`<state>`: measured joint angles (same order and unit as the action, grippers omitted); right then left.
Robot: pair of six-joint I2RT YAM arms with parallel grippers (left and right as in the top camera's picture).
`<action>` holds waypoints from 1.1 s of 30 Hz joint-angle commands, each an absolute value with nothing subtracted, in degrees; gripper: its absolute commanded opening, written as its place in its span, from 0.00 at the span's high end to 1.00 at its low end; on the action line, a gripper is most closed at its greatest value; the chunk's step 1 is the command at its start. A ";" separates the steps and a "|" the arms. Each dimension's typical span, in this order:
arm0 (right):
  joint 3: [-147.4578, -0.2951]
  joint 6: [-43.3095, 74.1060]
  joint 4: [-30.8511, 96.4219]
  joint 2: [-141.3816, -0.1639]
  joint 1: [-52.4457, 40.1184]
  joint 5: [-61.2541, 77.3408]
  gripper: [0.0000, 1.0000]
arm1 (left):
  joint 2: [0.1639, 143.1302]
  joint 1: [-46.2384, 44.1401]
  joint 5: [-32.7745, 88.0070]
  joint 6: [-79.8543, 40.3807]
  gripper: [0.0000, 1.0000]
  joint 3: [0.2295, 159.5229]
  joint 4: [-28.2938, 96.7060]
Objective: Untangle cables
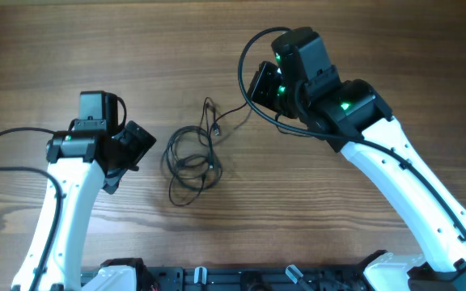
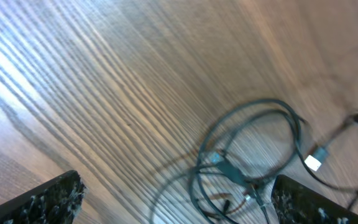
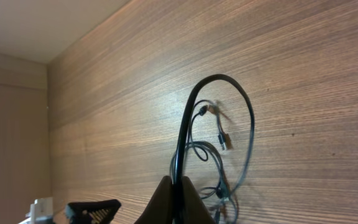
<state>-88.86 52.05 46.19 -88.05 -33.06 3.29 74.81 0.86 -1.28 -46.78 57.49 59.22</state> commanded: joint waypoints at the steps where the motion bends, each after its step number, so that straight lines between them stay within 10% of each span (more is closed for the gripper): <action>1: -89.19 52.64 46.61 -88.07 -32.93 3.20 0.95 | 78.96 1.02 -3.38 -49.91 0.00 57.98 59.27; 7: -89.19 49.74 39.66 -88.44 -32.91 16.82 0.96 | 79.09 1.02 18.46 -28.67 0.00 58.00 53.60; 15: -92.55 52.53 12.51 -83.37 -30.79 31.16 0.95 | 79.09 1.02 18.55 -28.71 0.00 57.98 55.31; 26: -117.32 56.77 14.28 -82.11 -22.79 21.37 0.95 | 79.09 1.02 18.41 -28.71 0.00 57.98 55.07; 33: -119.87 47.75 38.72 -83.24 -22.81 10.90 0.95 | 79.09 0.97 21.19 -26.02 0.00 57.98 54.37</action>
